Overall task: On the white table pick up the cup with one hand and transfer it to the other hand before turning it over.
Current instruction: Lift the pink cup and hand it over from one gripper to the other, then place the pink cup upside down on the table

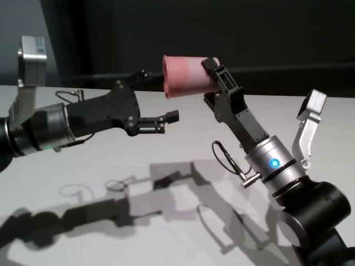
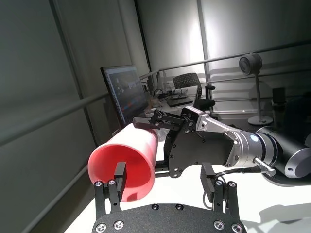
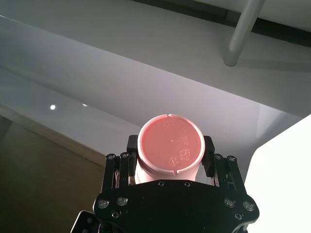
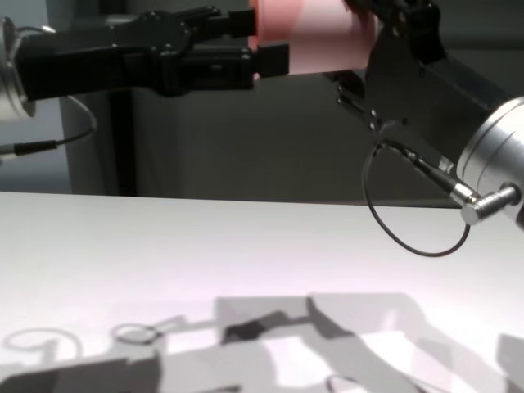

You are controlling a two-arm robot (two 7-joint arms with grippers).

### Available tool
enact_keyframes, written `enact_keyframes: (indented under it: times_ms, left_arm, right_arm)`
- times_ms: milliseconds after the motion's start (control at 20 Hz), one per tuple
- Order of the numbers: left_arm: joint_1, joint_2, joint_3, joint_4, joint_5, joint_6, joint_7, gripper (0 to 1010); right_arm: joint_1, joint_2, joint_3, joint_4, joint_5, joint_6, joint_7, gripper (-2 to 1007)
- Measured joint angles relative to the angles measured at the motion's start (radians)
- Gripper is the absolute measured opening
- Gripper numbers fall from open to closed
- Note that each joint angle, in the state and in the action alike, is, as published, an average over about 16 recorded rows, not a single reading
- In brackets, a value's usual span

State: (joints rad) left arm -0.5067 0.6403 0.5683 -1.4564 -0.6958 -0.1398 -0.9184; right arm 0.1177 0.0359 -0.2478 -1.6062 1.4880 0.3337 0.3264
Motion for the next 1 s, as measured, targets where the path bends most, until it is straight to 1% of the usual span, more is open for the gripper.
enact_keyframes:
  times_ms: [200,350,500,700,1000]
  left_arm:
    - [0.054,0.040,-0.042,-0.045,-0.010,-0.004,0.056,1001]
    - [0.101,0.068,-0.080,-0.080,-0.010,-0.008,0.120,1001]
    - [0.149,0.090,-0.121,-0.111,0.001,-0.014,0.194,1001]
    - [0.209,0.108,-0.172,-0.149,0.026,-0.023,0.298,1001]
    - [0.284,0.112,-0.234,-0.196,0.075,-0.025,0.441,1001]
  right_arm:
    - [0.000,0.000,0.000,0.000,0.000,0.000,0.000,747]
    - [0.000,0.000,0.000,0.000,0.000,0.000,0.000,747]
    - [0.000,0.000,0.000,0.000,0.000,0.000,0.000,747]
    - [0.000,0.000,0.000,0.000,0.000,0.000,0.000,747]
    - [0.000,0.000,0.000,0.000,0.000,0.000,0.000,747]
